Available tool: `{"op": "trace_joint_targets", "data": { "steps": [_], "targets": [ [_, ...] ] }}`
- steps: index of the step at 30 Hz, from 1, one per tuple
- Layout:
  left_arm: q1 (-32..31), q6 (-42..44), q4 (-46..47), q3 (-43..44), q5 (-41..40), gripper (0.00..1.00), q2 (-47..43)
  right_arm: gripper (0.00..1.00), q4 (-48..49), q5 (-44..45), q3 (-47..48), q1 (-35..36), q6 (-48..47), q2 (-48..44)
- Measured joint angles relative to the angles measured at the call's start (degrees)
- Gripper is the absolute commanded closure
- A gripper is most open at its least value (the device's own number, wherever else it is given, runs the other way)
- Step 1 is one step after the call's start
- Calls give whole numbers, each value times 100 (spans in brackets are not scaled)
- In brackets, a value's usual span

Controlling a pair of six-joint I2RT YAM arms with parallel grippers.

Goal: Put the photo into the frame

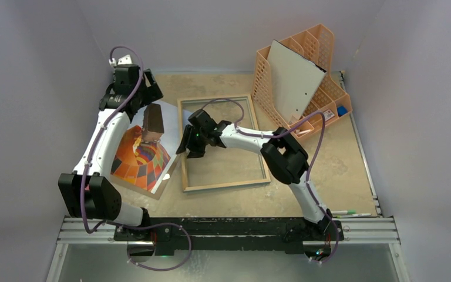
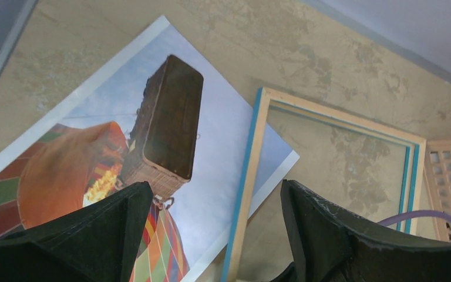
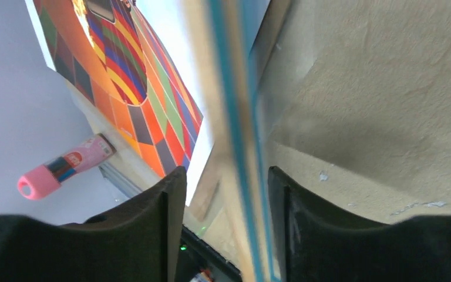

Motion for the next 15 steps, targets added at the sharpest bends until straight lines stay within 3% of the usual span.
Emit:
{"op": "trace_joint_targets", "data": {
  "steps": [4, 9, 15],
  "targets": [
    [2, -9, -13, -354, 243, 12, 2, 22, -232, 234, 96, -11, 13, -55],
    [4, -63, -42, -719, 562, 12, 4, 23, -452, 568, -118, -59, -166, -560],
    [9, -278, 107, -1152, 1158, 13, 9, 29, -417, 1303, -809, -385, -798, -1910]
  ]
}}
